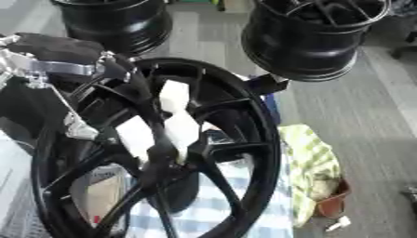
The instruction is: Pull the pin out of the wheel hub.
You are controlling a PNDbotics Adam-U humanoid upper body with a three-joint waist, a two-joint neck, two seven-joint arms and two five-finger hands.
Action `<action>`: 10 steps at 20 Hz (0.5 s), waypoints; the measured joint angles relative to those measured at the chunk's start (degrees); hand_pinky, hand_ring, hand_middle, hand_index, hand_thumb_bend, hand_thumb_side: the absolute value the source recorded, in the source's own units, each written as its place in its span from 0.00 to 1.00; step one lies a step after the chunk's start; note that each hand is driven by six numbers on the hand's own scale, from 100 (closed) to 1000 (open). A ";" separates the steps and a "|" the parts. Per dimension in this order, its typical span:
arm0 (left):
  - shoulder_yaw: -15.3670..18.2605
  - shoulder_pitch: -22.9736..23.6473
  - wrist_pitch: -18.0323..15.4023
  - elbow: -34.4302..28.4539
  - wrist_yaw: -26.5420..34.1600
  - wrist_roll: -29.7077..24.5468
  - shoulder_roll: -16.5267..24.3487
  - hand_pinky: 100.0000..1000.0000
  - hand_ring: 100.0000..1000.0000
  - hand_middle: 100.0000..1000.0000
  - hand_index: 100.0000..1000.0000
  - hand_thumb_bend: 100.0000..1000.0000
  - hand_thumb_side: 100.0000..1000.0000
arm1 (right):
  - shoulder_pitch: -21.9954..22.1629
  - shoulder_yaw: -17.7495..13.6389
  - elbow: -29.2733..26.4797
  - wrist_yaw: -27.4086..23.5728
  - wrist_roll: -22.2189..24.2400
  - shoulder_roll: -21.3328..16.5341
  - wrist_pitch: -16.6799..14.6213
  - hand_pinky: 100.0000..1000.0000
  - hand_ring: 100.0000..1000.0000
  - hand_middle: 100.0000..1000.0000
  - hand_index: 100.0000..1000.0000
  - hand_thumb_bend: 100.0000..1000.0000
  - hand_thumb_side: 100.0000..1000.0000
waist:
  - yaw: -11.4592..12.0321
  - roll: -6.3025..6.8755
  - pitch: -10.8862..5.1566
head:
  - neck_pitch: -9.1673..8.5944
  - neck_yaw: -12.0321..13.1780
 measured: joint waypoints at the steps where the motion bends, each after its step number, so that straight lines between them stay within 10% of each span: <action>1: -0.31 -0.03 -0.22 0.65 -0.20 0.22 -0.22 0.85 0.86 0.74 0.86 0.28 0.29 | -0.09 -0.01 0.00 -0.06 -0.08 0.09 -0.02 0.73 0.62 0.62 0.74 0.00 0.24 | -0.05 0.00 0.04 | 0.00 0.00; 10: -4.10 -0.05 -2.84 5.44 -2.69 2.71 -1.17 0.85 0.86 0.73 0.87 0.31 0.31 | -0.49 -0.36 0.00 -0.12 -1.11 0.38 -0.25 0.73 0.62 0.61 0.73 0.00 0.24 | -0.39 0.02 0.16 | 0.18 0.25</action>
